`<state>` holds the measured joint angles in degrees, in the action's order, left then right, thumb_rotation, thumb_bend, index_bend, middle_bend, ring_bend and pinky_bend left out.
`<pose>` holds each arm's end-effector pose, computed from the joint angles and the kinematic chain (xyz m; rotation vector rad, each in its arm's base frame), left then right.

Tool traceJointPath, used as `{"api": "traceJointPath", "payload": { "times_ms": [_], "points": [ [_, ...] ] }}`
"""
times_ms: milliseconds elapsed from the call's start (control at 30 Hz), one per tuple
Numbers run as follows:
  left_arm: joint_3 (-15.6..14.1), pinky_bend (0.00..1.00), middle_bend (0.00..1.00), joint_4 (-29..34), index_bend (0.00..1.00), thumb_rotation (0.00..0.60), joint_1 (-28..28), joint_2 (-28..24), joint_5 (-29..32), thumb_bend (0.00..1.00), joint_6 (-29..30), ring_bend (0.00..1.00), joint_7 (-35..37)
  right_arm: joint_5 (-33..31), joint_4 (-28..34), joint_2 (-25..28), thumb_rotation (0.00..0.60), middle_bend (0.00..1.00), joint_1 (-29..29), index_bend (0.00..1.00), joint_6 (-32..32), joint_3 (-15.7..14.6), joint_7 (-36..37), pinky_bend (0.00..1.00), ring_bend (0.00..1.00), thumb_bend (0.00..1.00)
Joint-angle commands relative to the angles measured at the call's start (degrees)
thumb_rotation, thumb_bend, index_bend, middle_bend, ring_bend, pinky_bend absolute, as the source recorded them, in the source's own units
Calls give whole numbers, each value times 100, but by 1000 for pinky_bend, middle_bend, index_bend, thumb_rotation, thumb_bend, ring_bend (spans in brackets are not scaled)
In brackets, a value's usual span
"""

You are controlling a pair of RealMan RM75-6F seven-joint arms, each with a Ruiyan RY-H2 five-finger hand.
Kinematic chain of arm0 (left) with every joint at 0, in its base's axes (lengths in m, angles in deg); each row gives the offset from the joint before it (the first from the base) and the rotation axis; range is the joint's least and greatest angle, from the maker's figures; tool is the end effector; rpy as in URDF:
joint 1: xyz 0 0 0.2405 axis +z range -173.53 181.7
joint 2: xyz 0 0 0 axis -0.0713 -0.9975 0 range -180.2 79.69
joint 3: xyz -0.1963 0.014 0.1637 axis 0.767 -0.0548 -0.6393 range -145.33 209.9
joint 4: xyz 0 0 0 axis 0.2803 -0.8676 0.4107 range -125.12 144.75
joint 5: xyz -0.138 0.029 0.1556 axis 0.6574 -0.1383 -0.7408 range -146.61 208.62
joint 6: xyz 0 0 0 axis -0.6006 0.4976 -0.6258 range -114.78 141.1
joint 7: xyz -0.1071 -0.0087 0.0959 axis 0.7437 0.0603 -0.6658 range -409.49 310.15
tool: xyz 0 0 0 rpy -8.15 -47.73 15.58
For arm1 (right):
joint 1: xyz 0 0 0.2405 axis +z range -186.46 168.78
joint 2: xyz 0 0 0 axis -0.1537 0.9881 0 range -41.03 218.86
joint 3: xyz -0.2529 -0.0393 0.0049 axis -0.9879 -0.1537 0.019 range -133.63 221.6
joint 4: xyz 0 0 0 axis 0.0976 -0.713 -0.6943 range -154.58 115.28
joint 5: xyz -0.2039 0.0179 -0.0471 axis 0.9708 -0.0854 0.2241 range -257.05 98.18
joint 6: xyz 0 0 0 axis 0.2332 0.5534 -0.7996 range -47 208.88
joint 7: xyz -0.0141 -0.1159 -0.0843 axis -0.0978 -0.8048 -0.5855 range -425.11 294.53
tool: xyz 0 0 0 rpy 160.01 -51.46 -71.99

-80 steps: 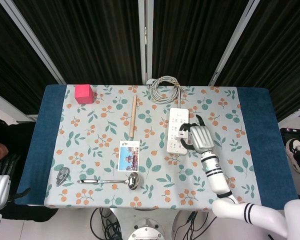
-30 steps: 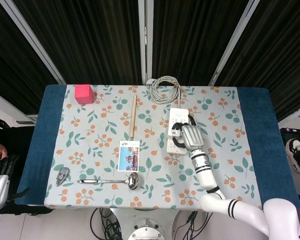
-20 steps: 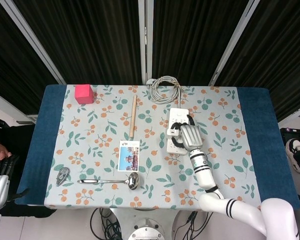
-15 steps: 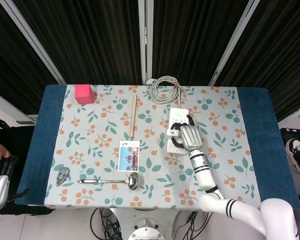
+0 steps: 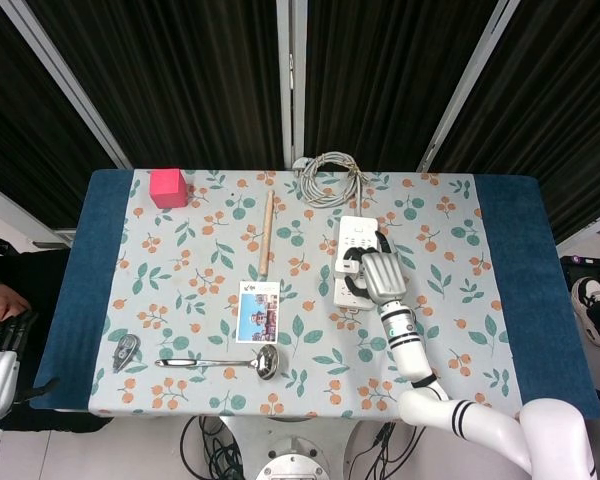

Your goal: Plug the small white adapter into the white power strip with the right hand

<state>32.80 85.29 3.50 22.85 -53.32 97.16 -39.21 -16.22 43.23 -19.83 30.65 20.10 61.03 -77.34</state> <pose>-0.3725 0.1482 0.1315 -1.3080 -1.0305 -0.8333 -0.1625 -0.3579 -0.0702 1.5322 -1.1214 1.0487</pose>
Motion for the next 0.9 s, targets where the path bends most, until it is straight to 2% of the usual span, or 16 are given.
{"api": "traceJointPath", "payload": {
  "times_ms": [33,133,300,400,500,767,900],
  "points": [
    [1,0,0,-7,40,600,2,2,-3,0,6,0,6,2,3,4,600,656,-11,740,4,-3,5,0,400,559],
    [2,0,0,-16,40,600,4,4,-3,0,8,0,16,12,44,49,600,605,-32,681,21,-9,18,0,389,540],
    [5,0,0,-28,40,600,4,9,-17,0,24,0,24,-7,191,167,600,465,-73,495,59,-11,-1,0,305,361],
    [10,0,0,-22,40,600,7,6,-21,0,40,0,20,-26,303,245,600,393,-93,384,70,1,-15,0,248,289],
    [12,0,0,-8,40,600,11,-3,-27,0,57,0,11,-25,410,318,600,350,-114,320,63,2,-29,0,209,235],
    [14,0,0,57,40,600,24,-34,-40,0,96,0,-39,56,765,587,600,328,-189,280,-9,-47,-99,0,190,219],
    [15,0,0,100,40,600,28,-63,-43,0,109,0,-73,96,1322,969,600,325,-270,279,-62,-88,-268,0,185,219]
  ]
}}
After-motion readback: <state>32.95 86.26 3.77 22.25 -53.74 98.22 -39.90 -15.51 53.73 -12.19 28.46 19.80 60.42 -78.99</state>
